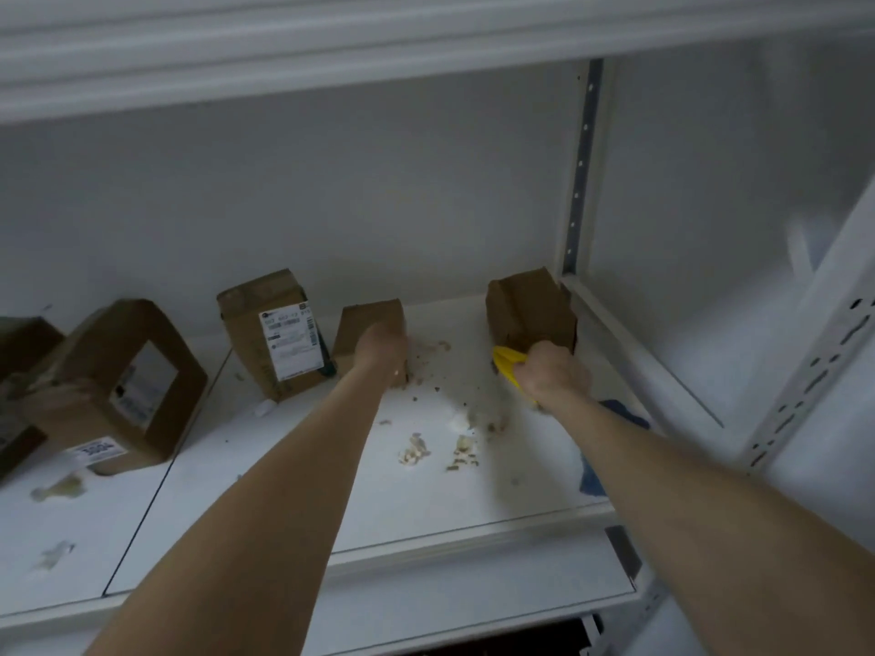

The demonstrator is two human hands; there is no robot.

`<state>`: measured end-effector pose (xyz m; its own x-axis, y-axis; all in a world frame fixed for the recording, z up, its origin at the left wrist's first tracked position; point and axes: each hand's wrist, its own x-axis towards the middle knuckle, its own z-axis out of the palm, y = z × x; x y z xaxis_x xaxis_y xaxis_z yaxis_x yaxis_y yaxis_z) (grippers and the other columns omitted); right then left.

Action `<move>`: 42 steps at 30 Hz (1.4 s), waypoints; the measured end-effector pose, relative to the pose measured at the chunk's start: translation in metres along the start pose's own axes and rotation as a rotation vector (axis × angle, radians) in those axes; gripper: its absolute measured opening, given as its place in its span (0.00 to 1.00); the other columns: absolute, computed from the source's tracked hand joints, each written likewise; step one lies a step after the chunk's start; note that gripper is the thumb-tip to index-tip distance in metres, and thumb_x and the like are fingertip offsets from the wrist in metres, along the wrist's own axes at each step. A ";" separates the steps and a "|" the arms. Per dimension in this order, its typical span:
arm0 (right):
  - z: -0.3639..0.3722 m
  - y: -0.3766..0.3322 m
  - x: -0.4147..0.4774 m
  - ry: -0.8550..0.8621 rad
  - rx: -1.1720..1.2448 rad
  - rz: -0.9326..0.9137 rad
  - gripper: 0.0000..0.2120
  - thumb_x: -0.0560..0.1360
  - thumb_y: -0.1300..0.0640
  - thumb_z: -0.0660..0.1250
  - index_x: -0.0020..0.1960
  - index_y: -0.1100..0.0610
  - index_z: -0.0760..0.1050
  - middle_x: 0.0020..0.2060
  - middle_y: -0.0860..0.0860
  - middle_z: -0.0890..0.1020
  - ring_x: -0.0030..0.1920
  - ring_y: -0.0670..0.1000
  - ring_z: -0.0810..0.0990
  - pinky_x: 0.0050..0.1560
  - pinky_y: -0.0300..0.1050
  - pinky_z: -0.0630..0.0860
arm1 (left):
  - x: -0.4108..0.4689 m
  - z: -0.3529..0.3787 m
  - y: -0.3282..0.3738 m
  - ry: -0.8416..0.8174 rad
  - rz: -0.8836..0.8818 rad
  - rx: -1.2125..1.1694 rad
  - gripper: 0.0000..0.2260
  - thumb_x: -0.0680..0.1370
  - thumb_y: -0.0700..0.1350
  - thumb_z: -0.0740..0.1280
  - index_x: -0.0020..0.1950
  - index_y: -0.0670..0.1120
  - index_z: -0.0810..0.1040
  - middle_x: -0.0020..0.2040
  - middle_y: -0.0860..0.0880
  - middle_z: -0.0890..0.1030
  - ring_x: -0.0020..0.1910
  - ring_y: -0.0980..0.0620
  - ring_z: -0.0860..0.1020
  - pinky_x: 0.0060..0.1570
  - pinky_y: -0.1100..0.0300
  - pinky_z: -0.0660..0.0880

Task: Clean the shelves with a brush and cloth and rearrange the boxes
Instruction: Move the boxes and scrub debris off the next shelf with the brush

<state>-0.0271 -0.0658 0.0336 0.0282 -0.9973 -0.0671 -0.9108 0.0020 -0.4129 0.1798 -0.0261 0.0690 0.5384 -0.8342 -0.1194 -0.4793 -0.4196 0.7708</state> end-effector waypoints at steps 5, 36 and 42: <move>0.019 0.017 -0.014 0.096 -0.042 0.081 0.16 0.81 0.52 0.55 0.58 0.58 0.78 0.58 0.57 0.80 0.56 0.60 0.78 0.52 0.48 0.75 | -0.004 -0.012 -0.035 0.061 -0.075 0.031 0.10 0.78 0.37 0.58 0.37 0.46 0.67 0.36 0.47 0.70 0.32 0.52 0.68 0.34 0.59 0.65; 0.033 -0.031 0.024 -0.214 0.160 0.112 0.16 0.78 0.47 0.61 0.42 0.61 0.72 0.35 0.55 0.75 0.30 0.53 0.74 0.31 0.41 0.73 | 0.030 -0.040 -0.057 0.126 -0.124 0.130 0.14 0.76 0.39 0.58 0.58 0.36 0.75 0.57 0.36 0.76 0.55 0.38 0.77 0.57 0.46 0.76; 0.022 -0.050 0.020 -0.057 -0.112 0.009 0.30 0.73 0.35 0.62 0.67 0.54 0.68 0.66 0.57 0.68 0.63 0.59 0.68 0.54 0.50 0.71 | 0.034 -0.043 -0.058 0.159 -0.149 0.120 0.18 0.78 0.40 0.59 0.67 0.37 0.67 0.63 0.36 0.70 0.60 0.37 0.72 0.57 0.48 0.72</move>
<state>0.0282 -0.0845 0.0335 0.0404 -0.9915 -0.1233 -0.9512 -0.0004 -0.3085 0.2557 -0.0144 0.0468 0.7069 -0.6972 -0.1191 -0.4604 -0.5814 0.6708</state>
